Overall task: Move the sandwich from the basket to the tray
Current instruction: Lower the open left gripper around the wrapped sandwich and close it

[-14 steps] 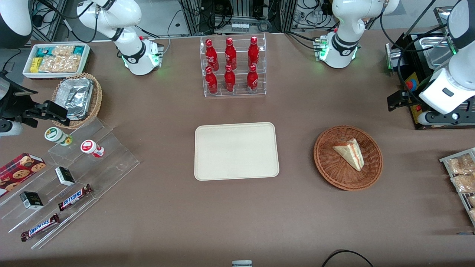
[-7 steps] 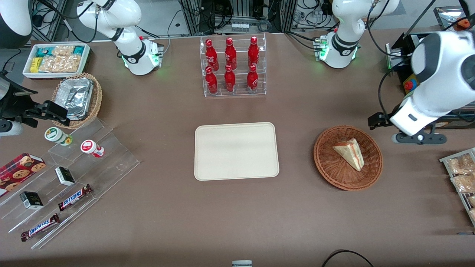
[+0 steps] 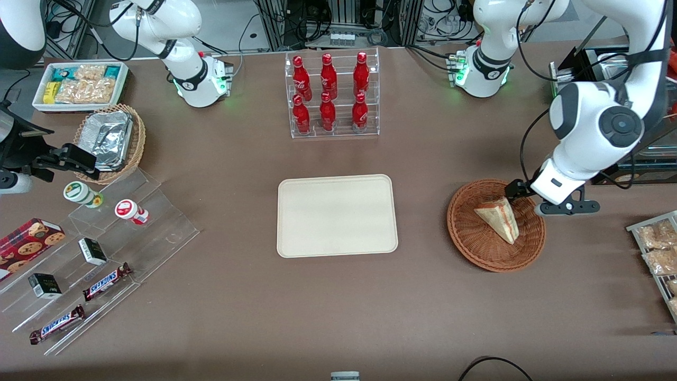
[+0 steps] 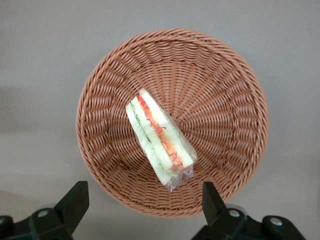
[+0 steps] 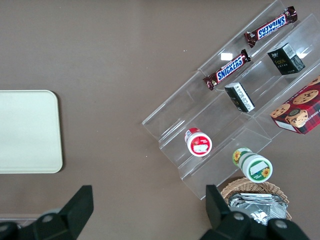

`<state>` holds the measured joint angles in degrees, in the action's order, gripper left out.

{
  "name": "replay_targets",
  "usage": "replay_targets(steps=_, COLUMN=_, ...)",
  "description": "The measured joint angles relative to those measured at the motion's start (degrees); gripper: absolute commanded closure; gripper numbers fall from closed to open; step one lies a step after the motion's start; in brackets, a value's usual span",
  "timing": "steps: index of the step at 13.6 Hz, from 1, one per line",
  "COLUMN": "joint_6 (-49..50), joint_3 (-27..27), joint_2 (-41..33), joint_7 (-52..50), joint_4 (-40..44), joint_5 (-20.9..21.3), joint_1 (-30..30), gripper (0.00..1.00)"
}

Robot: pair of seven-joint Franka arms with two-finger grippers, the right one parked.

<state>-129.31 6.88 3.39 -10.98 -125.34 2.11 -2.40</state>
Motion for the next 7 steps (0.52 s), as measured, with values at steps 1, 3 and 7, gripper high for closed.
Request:
replay_targets(steps=1, joint_6=-1.5, joint_3=0.0, joint_2=0.5, joint_7=-4.2, joint_4=-0.8, joint_5=0.0, joint_1=0.1, gripper=0.00)
replay_targets(steps=3, joint_6=-3.4, joint_3=0.1, joint_2=1.6, joint_7=-13.4, joint_4=-1.1, joint_5=-0.1, joint_1=0.2, gripper=0.00)
replay_targets(steps=7, joint_6=-6.6, joint_3=0.1, joint_2=4.3, joint_7=-30.9, joint_4=-1.2, joint_5=-0.1, joint_1=0.2, gripper=0.00)
